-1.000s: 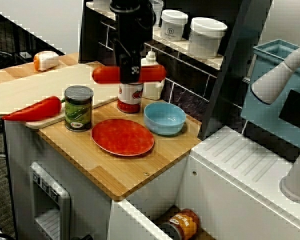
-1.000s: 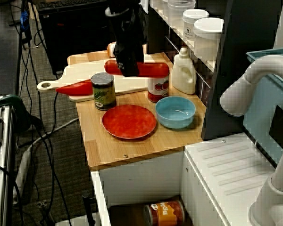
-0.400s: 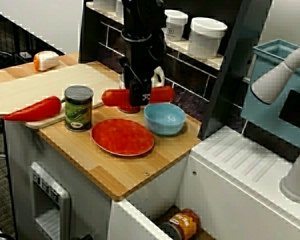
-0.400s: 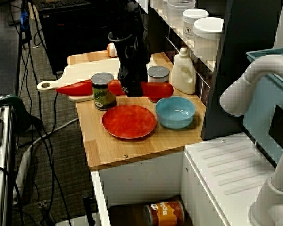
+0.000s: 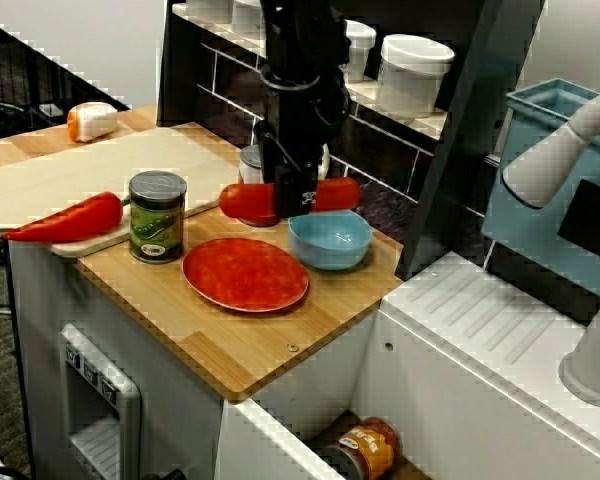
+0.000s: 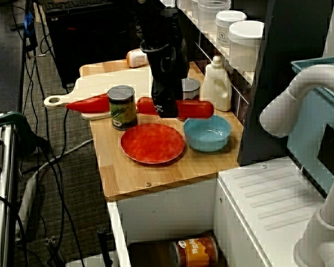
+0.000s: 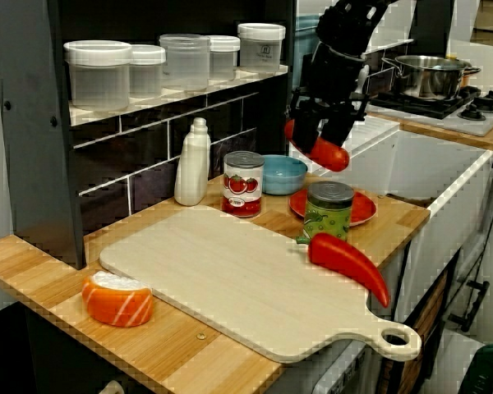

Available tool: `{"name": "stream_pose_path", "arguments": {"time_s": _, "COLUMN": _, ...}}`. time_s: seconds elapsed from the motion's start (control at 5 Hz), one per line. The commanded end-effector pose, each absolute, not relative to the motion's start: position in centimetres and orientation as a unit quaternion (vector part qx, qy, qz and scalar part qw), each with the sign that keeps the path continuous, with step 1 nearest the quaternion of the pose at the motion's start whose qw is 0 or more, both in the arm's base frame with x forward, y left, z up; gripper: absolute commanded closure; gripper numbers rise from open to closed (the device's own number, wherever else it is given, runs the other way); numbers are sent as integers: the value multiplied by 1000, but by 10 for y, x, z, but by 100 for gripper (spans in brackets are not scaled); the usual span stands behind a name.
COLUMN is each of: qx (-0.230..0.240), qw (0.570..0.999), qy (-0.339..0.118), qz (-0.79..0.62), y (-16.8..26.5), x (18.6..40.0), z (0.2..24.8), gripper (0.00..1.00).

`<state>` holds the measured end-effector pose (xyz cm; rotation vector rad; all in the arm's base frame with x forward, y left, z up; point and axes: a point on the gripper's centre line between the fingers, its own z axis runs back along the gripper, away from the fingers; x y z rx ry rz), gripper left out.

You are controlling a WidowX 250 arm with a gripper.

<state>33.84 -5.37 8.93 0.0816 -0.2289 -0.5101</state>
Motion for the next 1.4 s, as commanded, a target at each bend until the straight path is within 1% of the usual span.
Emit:
{"name": "stream_pose_path", "arguments": {"time_s": 0.0, "qx": 45, "qw": 961, "qy": -140, "qz": -236, "y": -51, "x": 356, "z": 108, "gripper": 100}}
{"name": "stream_pose_path", "arguments": {"time_s": 0.4, "qx": 46, "qw": 963, "qy": -137, "qz": -229, "y": -49, "x": 361, "z": 104, "gripper": 100}}
{"name": "stream_pose_path", "arguments": {"time_s": 0.6, "qx": 47, "qw": 963, "qy": -131, "qz": -231, "y": -51, "x": 359, "z": 98, "gripper": 100}}
{"name": "stream_pose_path", "arguments": {"time_s": 1.0, "qx": 55, "qw": 965, "qy": -126, "qz": -224, "y": -49, "x": 364, "z": 90, "gripper": 100}}
{"name": "stream_pose_path", "arguments": {"time_s": 1.2, "qx": 57, "qw": 965, "qy": -123, "qz": -223, "y": -47, "x": 362, "z": 90, "gripper": 8}}
